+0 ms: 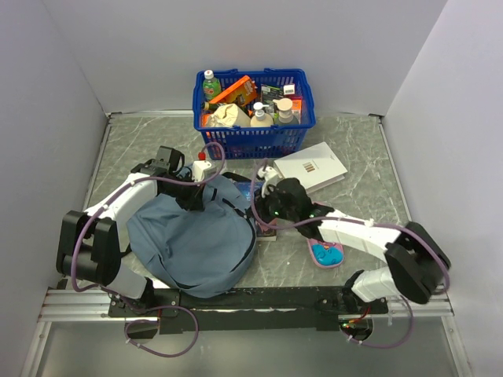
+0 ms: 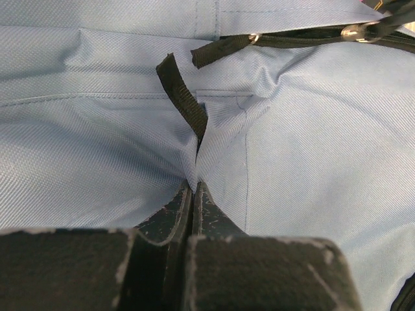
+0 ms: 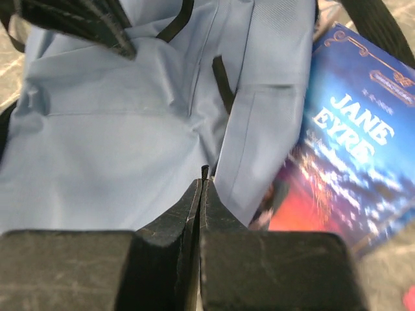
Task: Pack the student bag
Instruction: Unzip the student bag at the center of the board.
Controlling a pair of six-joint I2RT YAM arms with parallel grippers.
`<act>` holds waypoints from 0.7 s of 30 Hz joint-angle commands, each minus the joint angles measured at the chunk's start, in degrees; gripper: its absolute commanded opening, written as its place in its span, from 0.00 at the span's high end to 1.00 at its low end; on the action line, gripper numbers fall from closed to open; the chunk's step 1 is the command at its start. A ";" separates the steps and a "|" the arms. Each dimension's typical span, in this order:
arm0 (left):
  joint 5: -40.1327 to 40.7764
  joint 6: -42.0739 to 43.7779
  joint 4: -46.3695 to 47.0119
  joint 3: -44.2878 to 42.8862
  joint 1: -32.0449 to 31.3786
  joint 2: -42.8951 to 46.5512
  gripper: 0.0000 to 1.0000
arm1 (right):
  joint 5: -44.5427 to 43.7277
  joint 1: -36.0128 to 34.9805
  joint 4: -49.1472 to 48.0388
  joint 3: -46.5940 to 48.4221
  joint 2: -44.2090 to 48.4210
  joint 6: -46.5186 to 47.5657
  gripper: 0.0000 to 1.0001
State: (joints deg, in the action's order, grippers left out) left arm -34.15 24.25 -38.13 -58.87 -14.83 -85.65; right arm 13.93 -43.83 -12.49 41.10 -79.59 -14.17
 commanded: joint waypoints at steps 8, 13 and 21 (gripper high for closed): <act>3.30 -4.47 4.47 -1.60 -0.29 1.10 0.99 | -4.96 -0.81 0.09 -8.49 17.88 -4.54 1.00; 6.28 -7.02 5.96 -2.03 -0.11 1.45 0.99 | -7.51 -4.06 2.47 -11.21 22.19 -6.39 1.00; 8.22 -10.71 6.14 -3.79 2.17 1.36 0.99 | -13.41 -11.44 5.99 -15.00 28.96 -11.13 1.00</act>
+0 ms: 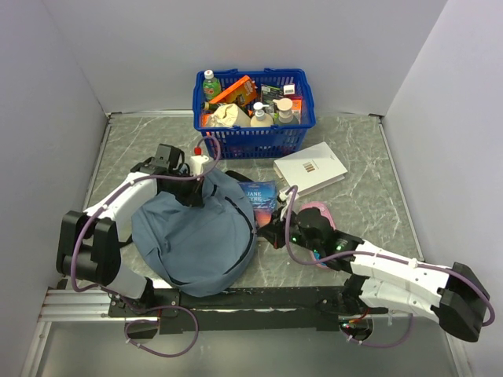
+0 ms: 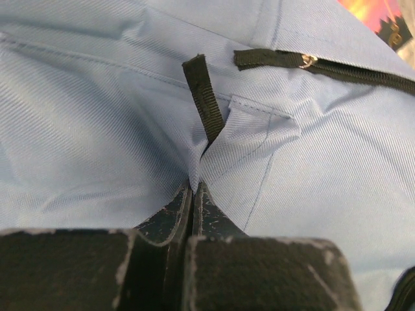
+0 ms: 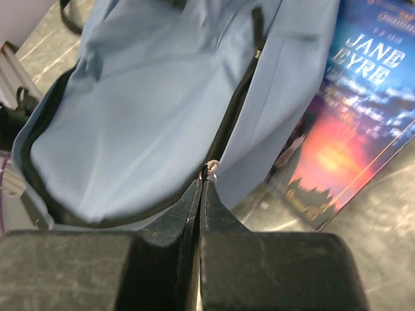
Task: Pack the student bag
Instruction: Unzip the student bag at the center of the board.
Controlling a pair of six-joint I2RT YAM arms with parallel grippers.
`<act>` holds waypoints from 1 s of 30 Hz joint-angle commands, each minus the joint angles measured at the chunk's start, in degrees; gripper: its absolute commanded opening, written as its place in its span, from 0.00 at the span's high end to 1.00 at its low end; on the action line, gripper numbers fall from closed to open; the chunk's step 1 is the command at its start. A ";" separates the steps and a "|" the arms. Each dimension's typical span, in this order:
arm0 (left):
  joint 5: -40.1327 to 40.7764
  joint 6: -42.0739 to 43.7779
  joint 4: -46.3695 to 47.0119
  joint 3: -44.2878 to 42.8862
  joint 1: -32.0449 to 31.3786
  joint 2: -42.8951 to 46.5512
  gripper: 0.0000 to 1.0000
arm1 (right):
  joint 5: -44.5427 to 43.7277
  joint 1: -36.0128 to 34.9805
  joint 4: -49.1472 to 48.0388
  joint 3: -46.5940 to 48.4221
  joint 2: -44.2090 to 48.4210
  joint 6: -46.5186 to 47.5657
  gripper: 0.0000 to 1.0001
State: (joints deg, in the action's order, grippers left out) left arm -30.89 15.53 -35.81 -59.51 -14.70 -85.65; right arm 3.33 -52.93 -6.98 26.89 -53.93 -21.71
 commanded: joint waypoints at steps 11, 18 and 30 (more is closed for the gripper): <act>-5.83 5.46 -9.44 -11.94 2.04 2.41 0.39 | -5.61 -4.03 1.97 3.69 1.38 -3.16 1.00; -18.51 30.76 -23.15 -21.18 -9.16 2.78 0.16 | -5.53 -3.15 -0.75 2.99 1.46 -4.47 1.00; -23.07 61.10 -39.67 -32.24 -17.81 -19.01 0.04 | -6.23 -3.06 -2.77 0.70 4.01 -7.29 1.00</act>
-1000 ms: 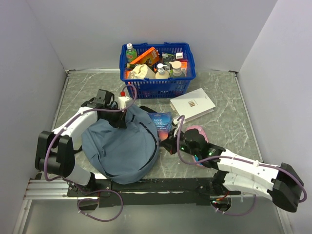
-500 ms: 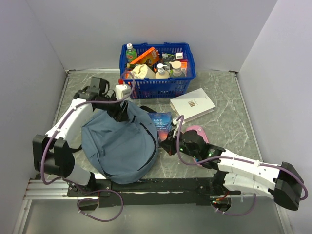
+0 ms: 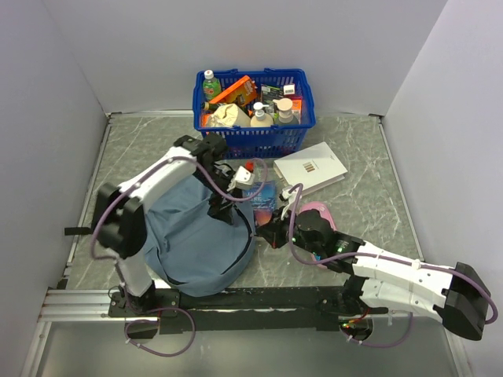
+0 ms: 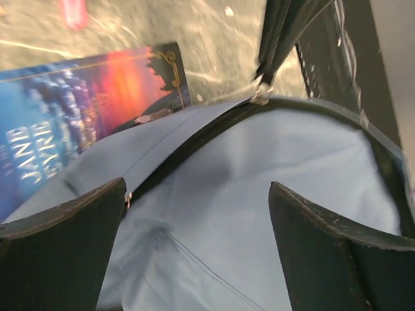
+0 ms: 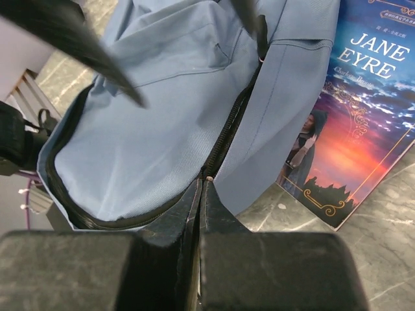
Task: Pack the student bag
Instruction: Unzip the student bag at the center of the board.
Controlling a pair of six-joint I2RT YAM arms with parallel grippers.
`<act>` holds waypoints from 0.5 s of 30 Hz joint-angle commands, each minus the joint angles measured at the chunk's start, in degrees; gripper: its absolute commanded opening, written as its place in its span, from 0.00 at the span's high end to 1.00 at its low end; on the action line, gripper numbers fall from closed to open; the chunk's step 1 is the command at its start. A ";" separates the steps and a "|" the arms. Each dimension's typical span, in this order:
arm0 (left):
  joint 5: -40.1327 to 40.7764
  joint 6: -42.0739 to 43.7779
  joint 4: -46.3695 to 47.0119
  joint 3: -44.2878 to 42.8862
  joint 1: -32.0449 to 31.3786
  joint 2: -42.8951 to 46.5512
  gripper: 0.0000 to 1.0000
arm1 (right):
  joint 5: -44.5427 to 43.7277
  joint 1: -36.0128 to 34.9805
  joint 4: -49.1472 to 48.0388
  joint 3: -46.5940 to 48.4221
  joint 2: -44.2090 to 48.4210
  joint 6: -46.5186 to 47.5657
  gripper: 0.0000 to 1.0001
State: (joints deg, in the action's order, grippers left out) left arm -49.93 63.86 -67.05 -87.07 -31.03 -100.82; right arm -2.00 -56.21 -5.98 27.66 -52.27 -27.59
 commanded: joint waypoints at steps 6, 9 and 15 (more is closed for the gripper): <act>-1.66 13.67 -7.66 -8.64 -4.39 -9.13 0.07 | -0.90 0.22 -4.48 -0.77 2.79 -1.94 1.00; -2.71 14.37 -8.37 -10.58 -5.09 -11.07 0.09 | -0.64 0.13 -5.01 -0.94 2.88 -2.02 1.00; -0.26 16.99 -8.71 -8.73 -6.94 -11.94 0.15 | -0.72 0.22 -5.18 -0.41 2.52 -1.50 1.00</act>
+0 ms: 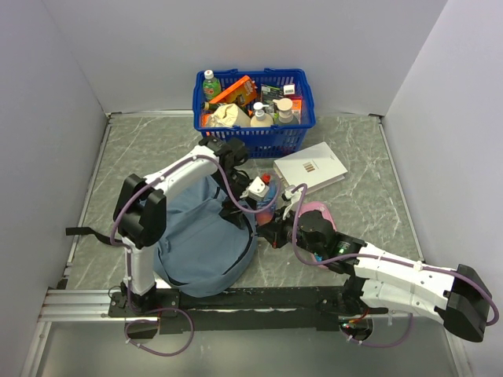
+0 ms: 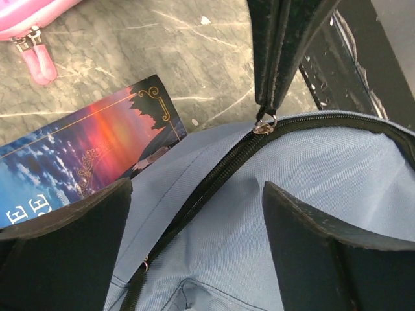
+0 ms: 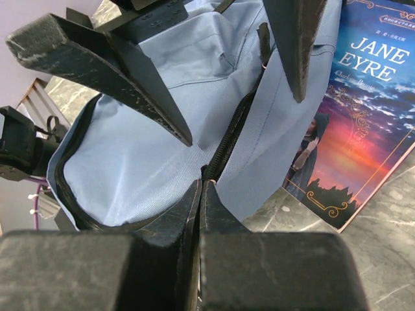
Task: Pack the student bag
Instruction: Unzip the student bag at the center of the board.
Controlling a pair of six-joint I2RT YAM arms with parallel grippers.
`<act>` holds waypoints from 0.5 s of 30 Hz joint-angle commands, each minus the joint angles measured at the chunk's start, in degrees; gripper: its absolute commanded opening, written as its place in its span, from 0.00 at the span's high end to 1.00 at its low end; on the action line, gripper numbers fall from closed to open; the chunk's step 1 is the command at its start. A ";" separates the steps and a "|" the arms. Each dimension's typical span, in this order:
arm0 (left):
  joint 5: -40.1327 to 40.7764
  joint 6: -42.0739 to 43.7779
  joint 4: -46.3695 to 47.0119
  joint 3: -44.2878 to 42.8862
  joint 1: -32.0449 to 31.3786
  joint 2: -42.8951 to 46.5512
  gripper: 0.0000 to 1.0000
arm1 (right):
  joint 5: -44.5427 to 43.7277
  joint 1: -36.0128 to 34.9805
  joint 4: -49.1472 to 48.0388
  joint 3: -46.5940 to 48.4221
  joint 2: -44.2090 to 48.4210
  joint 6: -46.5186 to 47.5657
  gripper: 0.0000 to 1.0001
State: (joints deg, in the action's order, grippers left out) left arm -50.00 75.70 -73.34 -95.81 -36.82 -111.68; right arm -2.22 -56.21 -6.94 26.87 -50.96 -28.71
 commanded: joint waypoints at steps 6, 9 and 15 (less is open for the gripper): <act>1.57 5.86 -2.87 1.32 -2.12 -1.79 0.29 | -0.24 0.31 -5.19 0.37 0.60 -0.47 1.00; 2.71 5.51 -1.80 1.77 -2.82 -1.79 0.44 | 0.11 0.31 -5.71 0.29 0.25 -0.56 1.00; 4.55 2.70 -3.39 -3.06 -3.08 -4.51 0.93 | -0.33 0.31 -4.93 0.29 0.86 -0.29 1.00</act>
State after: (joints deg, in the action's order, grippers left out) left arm -46.83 79.13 -74.94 -95.59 -39.46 -114.52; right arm -1.93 -56.10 -7.31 26.87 -51.09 -28.71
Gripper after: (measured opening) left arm 0.208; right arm 0.006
